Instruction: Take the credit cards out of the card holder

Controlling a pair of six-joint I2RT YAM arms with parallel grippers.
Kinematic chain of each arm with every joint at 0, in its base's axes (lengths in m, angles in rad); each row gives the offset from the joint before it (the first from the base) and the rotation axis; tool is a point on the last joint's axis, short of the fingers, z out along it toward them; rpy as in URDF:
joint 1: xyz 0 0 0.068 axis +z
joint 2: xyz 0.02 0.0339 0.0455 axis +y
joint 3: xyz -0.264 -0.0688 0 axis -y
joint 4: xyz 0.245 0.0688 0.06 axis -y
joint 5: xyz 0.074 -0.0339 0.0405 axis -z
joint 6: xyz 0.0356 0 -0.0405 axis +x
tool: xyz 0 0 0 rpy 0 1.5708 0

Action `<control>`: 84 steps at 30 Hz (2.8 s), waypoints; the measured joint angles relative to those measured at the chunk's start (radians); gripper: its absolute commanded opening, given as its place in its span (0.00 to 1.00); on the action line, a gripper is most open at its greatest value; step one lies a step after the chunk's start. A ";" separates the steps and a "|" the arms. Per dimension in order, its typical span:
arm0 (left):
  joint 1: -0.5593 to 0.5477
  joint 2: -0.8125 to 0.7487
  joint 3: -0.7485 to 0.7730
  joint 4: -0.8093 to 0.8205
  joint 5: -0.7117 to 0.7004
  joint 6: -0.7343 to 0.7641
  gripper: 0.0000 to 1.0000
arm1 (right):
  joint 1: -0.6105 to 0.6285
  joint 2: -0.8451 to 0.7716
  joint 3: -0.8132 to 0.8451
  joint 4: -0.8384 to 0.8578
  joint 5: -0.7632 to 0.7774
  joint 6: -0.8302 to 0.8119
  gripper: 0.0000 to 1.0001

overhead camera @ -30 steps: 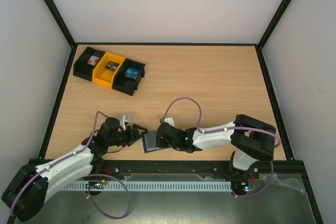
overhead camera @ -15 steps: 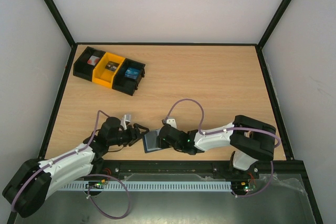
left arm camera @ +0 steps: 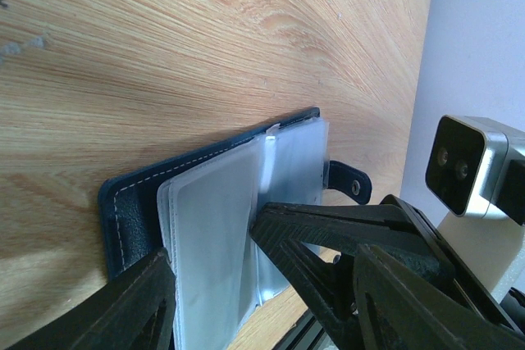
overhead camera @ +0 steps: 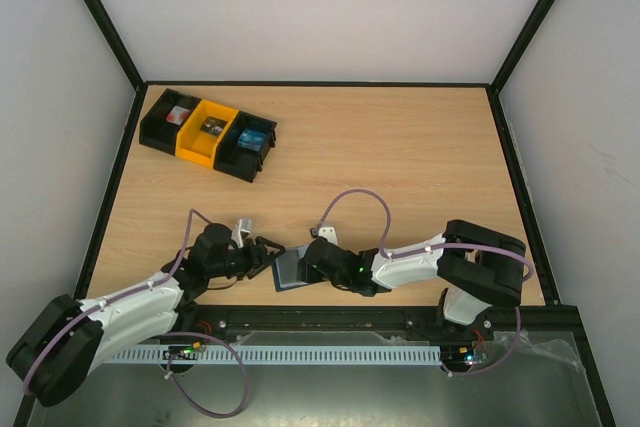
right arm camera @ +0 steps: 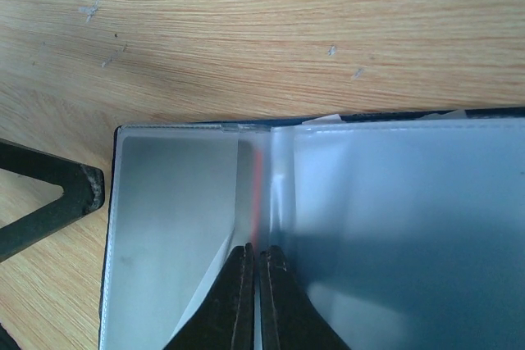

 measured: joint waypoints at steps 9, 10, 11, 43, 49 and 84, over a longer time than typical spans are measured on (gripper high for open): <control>0.000 0.059 0.000 0.041 0.000 0.000 0.59 | 0.000 0.000 -0.002 0.005 -0.003 0.001 0.04; 0.000 0.070 0.000 0.049 0.001 0.000 0.59 | 0.000 0.000 -0.002 0.005 -0.003 0.001 0.04; 0.000 0.080 0.000 0.057 0.002 0.000 0.58 | 0.000 0.000 -0.002 0.006 -0.004 0.001 0.04; -0.075 0.034 0.083 0.000 -0.023 -0.005 0.46 | 0.000 -0.006 -0.086 0.183 -0.110 0.024 0.08; -0.098 -0.021 0.112 -0.073 -0.064 0.000 0.46 | 0.000 -0.019 -0.095 0.175 -0.100 0.024 0.07; -0.220 0.137 0.150 0.026 -0.105 -0.017 0.25 | 0.000 -0.138 -0.188 0.188 -0.029 0.042 0.17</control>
